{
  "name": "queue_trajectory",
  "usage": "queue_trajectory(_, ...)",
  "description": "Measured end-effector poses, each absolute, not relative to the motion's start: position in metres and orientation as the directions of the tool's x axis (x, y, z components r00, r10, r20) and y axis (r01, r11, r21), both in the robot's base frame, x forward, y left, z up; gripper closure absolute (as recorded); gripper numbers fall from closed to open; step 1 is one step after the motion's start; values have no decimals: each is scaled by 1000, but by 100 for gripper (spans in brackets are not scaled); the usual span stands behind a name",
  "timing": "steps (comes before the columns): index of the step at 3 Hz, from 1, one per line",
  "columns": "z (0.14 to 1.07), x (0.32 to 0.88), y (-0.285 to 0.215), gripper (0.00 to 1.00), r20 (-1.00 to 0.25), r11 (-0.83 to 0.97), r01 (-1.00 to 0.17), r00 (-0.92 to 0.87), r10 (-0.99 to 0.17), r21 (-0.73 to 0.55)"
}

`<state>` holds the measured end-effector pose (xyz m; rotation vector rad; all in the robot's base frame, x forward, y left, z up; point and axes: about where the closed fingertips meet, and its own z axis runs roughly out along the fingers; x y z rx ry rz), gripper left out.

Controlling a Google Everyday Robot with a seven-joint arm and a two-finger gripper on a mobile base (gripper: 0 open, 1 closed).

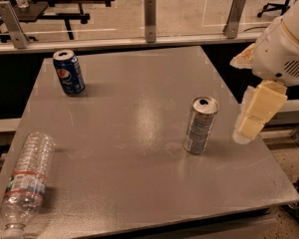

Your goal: Move redbull can near water bottle

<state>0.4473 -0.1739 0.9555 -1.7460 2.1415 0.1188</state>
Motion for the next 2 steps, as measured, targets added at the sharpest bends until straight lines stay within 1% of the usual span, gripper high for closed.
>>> queue_trajectory(1,941,445,-150,0,-402,190,-971,-118,-908,-144)
queue_trajectory(2,927,447,-128,0,-443,159,-974,-73,-894,-160)
